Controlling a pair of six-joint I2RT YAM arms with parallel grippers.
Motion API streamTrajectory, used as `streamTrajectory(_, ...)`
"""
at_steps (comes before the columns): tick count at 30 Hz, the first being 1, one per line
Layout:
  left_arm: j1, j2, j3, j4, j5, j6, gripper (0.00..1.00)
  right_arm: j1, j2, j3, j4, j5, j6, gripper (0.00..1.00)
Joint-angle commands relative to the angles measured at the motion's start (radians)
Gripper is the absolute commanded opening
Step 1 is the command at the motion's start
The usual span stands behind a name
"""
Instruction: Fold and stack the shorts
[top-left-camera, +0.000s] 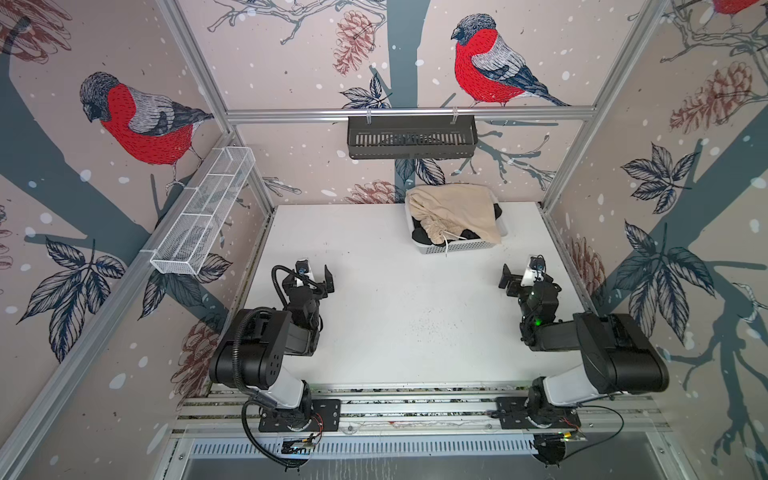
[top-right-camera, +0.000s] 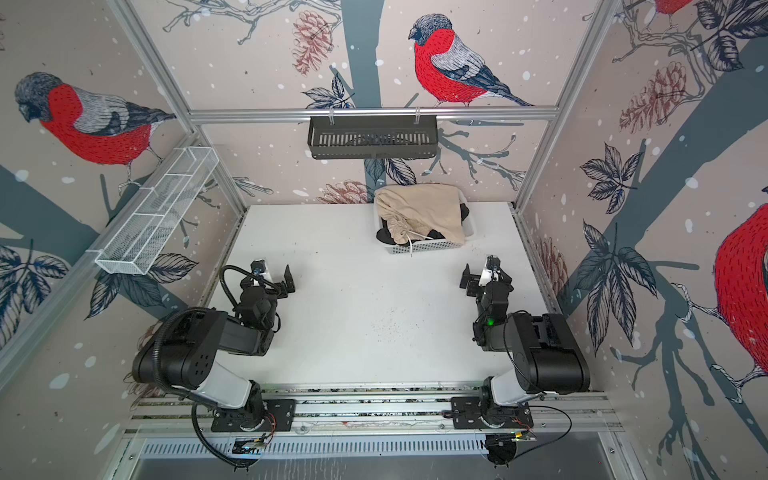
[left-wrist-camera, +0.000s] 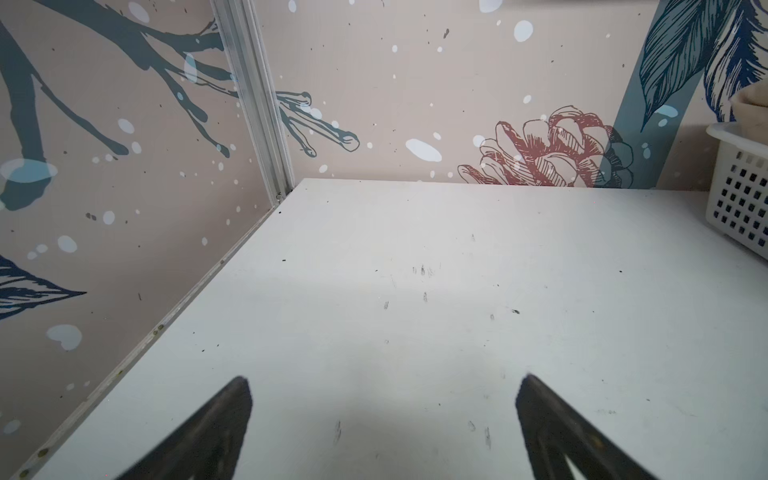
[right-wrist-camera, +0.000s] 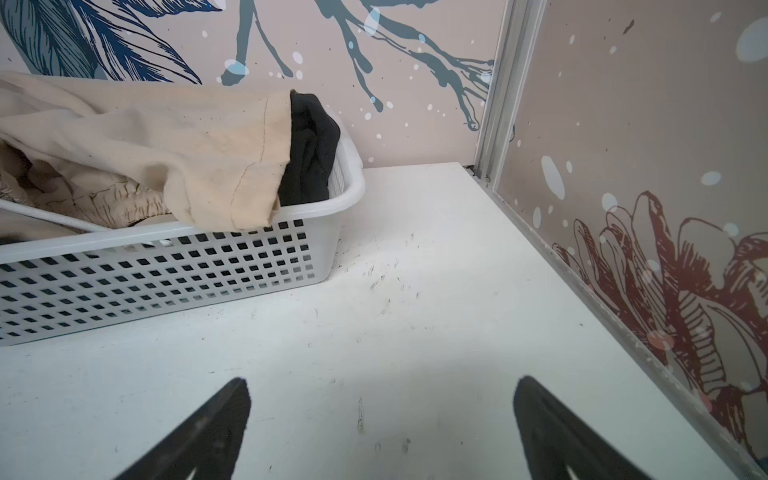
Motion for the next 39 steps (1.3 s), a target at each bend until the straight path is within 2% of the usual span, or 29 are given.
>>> streamTrajectory(1,0.003,-0.003,0.003,0.029,0.01,0.005,0.99,0.003,-0.002,0.004,0.018,0.001,0.012,1.0)
streamTrajectory(4,0.003,-0.003,0.004,0.028,0.012,0.006,0.99,0.014,0.001,0.003,0.02,0.025,0.005,1.0)
streamTrajectory(39,0.002,-0.005,0.0,0.034,0.008,0.005,0.99,-0.004,-0.005,0.0,0.023,-0.011,0.016,0.99)
